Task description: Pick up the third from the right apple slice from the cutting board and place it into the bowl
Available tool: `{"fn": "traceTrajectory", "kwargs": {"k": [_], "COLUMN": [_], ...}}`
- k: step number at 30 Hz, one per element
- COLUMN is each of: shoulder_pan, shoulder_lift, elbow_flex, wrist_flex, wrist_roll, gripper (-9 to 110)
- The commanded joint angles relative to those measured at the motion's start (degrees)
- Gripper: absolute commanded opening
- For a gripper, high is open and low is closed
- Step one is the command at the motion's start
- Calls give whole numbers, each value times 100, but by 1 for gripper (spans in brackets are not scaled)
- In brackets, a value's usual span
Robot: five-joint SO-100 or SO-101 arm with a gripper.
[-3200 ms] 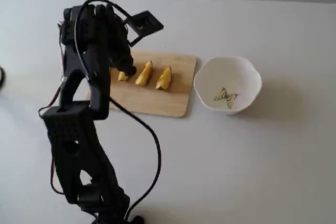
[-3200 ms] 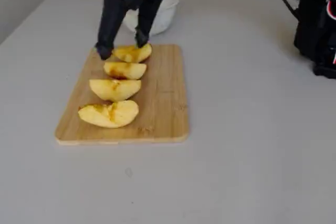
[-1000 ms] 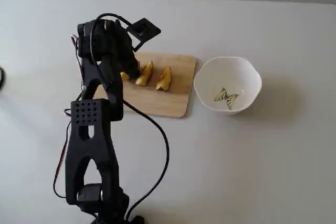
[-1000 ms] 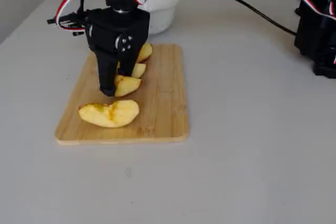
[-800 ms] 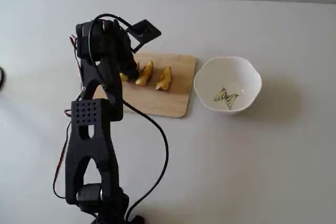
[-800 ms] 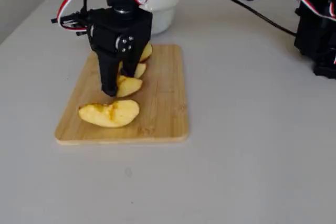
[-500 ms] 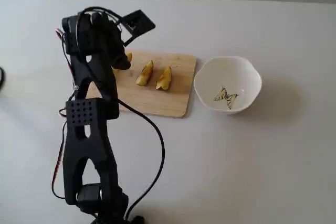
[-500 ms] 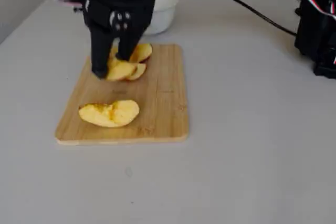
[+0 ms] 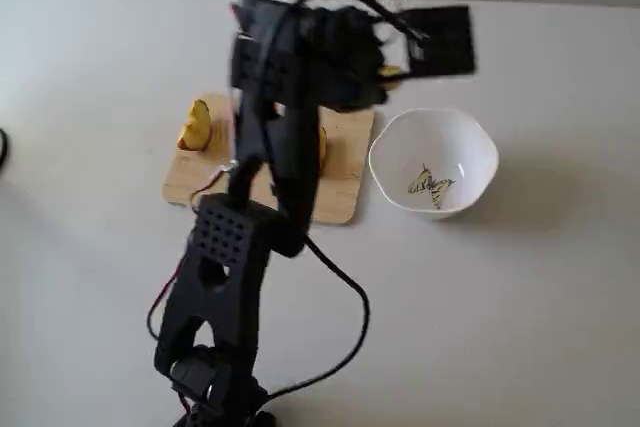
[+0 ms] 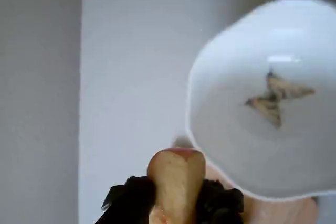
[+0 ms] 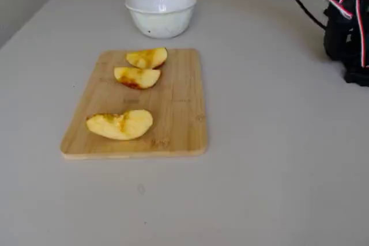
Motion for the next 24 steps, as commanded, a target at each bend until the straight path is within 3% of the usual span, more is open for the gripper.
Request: {"fn": "traceTrajectory", "kwargs": {"k": [1, 8, 14, 16, 19, 24], "shoulder_pan": [527, 606, 606, 562, 448, 26], "shoulder_lift": [79, -26, -220, -246, -176, 756], "elbow_flex": [-272, -237, -220, -220, -272, -211], "wrist_flex": [176, 185, 185, 185, 185, 202], "wrist_roll": [-88, -88, -167, -211, -220, -35], "gripper": [0, 3, 31, 32, 32, 0]}}
